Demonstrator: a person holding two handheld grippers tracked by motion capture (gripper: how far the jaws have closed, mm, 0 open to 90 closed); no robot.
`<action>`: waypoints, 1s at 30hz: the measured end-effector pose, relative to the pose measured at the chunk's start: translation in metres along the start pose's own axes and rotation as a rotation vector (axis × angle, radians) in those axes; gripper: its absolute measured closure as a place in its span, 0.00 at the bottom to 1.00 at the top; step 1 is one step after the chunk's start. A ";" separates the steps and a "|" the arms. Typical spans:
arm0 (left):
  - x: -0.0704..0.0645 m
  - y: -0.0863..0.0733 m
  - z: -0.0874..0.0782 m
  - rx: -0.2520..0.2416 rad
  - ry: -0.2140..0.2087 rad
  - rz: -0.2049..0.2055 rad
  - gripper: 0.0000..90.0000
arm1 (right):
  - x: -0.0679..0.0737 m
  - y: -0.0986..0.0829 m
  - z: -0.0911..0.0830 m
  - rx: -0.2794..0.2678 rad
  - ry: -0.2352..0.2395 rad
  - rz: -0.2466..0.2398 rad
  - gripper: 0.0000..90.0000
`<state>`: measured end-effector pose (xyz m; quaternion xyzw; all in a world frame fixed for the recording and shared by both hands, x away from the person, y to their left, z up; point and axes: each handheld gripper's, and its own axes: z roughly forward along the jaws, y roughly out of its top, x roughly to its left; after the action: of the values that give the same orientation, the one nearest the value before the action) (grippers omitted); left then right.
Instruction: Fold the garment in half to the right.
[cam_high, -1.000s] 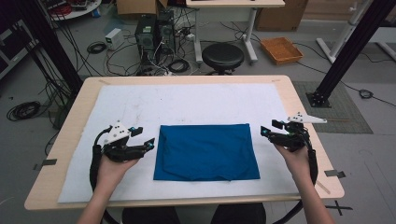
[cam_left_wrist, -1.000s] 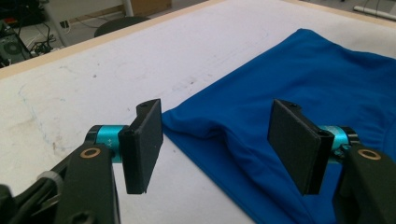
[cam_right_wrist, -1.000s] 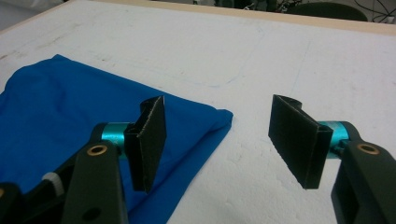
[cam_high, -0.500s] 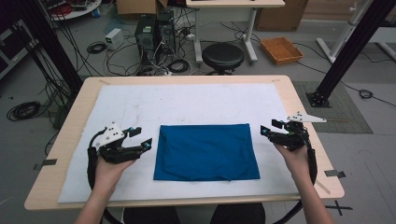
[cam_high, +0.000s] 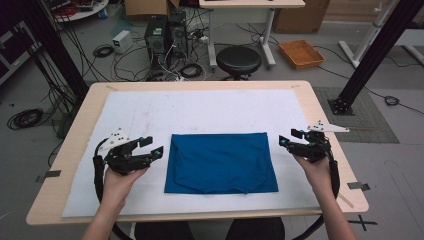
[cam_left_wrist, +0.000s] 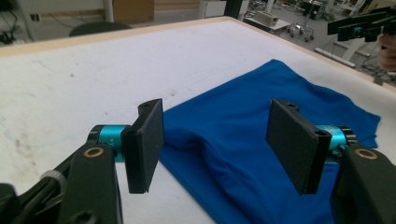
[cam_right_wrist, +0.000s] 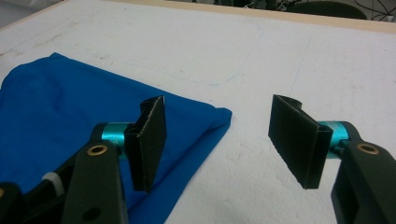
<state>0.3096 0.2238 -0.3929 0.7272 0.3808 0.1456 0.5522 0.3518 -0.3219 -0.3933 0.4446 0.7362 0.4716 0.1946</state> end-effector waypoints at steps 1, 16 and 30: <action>-0.001 0.000 0.000 0.012 0.000 -0.002 0.41 | 0.000 0.000 -0.001 -0.004 0.002 -0.003 0.41; -0.042 -0.048 0.001 0.173 0.096 -0.066 0.42 | 0.020 0.005 0.009 0.007 0.032 -0.053 0.42; -0.043 -0.071 0.015 0.223 0.119 -0.298 0.57 | 0.028 0.006 0.014 0.011 0.044 -0.072 0.42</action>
<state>0.2628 0.1900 -0.4536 0.7097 0.5298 0.0618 0.4602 0.3497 -0.2899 -0.3916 0.4082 0.7585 0.4700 0.1927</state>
